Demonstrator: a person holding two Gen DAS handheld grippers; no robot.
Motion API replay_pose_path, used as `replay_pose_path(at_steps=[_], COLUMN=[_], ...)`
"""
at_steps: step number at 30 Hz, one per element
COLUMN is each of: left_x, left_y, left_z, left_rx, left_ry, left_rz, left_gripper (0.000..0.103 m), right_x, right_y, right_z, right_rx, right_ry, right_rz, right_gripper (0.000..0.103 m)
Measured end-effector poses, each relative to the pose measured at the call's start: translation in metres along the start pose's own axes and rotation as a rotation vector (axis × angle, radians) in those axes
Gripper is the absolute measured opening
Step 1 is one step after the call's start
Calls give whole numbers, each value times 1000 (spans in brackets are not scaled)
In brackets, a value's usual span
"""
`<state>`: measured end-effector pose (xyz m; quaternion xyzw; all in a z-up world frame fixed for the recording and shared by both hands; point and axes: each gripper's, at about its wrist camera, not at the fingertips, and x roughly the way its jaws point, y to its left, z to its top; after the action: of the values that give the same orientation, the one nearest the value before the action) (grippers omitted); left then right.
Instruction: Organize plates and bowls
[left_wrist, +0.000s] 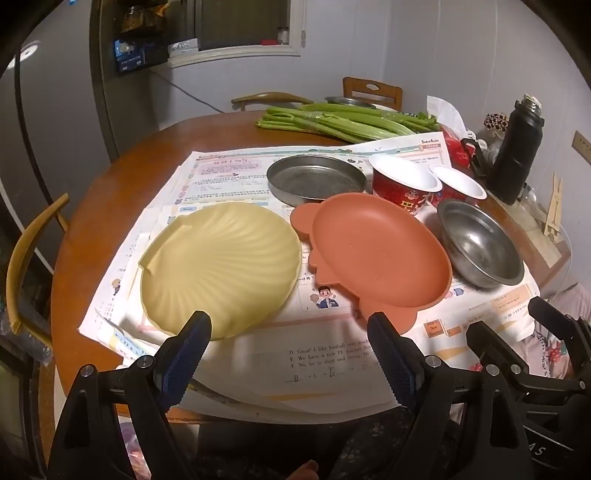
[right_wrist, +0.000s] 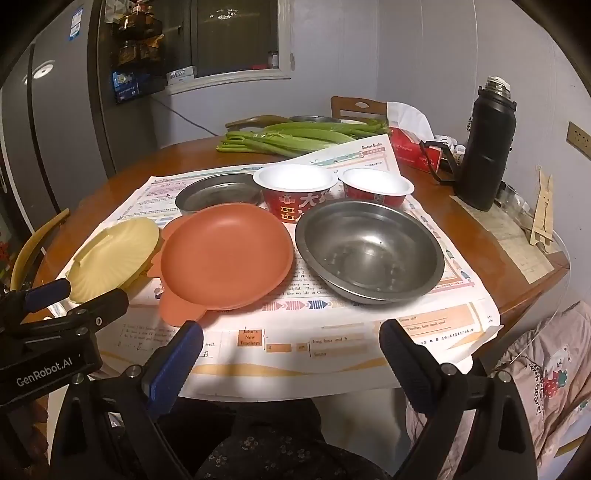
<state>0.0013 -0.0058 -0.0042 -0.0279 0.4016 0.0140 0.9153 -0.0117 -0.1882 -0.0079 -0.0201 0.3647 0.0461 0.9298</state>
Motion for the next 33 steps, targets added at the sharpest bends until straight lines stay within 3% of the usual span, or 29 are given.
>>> replay_pose_path(at_steps=[33], left_x=[2], left_y=[2], left_z=[7], left_rx=[-5], left_ry=[1], left_rz=[-2], left_gripper=[87], right_x=[-1], right_y=[0], right_z=[9], right_rx=[-1], right_ry=[-10], right_rz=[-2], right_gripper=[95])
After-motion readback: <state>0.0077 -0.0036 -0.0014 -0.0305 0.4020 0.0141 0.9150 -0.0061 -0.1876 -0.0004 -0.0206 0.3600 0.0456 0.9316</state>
